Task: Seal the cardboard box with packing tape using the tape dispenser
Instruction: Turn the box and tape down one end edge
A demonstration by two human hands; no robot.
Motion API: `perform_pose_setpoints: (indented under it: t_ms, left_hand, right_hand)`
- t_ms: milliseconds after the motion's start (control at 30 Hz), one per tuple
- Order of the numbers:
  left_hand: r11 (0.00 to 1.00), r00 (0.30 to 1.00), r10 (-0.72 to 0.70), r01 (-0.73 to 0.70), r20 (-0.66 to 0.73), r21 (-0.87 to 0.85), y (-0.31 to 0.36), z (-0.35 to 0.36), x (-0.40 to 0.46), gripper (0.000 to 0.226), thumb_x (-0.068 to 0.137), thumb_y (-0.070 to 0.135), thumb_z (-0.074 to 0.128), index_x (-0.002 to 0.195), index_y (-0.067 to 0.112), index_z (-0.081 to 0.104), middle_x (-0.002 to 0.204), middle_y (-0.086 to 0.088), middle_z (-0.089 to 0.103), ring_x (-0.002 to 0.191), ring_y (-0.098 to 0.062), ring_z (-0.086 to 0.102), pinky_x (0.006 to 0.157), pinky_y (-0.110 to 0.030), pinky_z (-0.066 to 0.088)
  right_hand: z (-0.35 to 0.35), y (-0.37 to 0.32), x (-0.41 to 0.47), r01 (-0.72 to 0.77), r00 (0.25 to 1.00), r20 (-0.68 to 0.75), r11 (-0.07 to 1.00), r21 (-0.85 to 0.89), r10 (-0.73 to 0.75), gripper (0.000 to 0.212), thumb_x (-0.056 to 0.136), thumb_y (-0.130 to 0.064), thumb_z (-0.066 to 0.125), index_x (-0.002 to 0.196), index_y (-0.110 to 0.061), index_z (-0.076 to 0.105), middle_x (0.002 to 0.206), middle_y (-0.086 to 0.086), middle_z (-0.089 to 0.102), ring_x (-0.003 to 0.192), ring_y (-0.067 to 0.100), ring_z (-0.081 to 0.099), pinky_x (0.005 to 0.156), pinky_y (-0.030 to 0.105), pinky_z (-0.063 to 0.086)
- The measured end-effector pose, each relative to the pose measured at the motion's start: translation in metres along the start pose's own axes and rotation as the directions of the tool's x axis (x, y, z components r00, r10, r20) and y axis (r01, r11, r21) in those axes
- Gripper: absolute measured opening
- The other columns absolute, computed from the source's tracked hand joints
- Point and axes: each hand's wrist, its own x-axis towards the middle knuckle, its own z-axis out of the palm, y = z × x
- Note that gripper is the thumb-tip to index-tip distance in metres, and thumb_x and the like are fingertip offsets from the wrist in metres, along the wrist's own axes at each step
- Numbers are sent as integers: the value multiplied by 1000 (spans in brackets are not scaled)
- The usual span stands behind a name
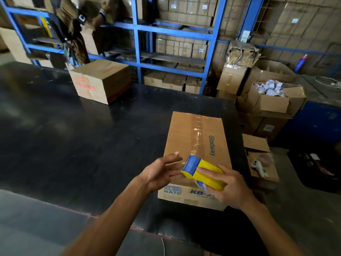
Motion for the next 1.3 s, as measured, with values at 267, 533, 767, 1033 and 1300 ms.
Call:
perform_pose_setpoints:
  t_ms: [267,533,767,1033,1300]
  left_hand:
    - [975,944,184,-141,-274,170,-11,-3,16,30,87,-5,68,117,-3,69,94,-20,77,75,-25,75,63,-33,62]
    - [847,774,508,-368,-377,385,-19,-53,-6,28,84,-3,75,110,7,72,91,-16,78,80,-24,76,70,-25,61]
    - [769,651,626,-425,-429,478,-81,-65,6,38,88,11,76,125,12,69,99,-1,79,95,-10,75,91,-28,56]
    - [744,554,663,-414,-503,525,-99,-60,20,29,90,17,75,119,17,74,100,1,79,91,-5,74,80,-19,56]
    - [716,519,691,-397,-503,574,-105,-62,21,31,90,21,75,120,15,74,104,-2,78,92,-6,73,79,-16,57]
  right_hand:
    - [9,1,16,-9,999,48,999,50,7,55,78,-45,71,129,-58,55,102,-7,61,87,14,62,74,33,54]
    - [-29,17,-14,-10,974,224,995,-97,31,55,79,-60,62,130,-69,43,114,-4,60,104,19,62,79,40,58]
    - [-18,16,-23,73,933,350,910,-409,83,66,78,-62,57,135,-73,25,93,-1,57,67,19,58,51,36,52]
    - [-16,10,-18,97,883,432,829,-552,184,58,83,-57,65,135,-62,42,98,-4,51,73,15,50,59,29,39]
    - [-14,1,-7,87,845,466,792,-604,262,50,92,-63,47,139,-65,30,103,-9,37,84,8,34,69,28,32]
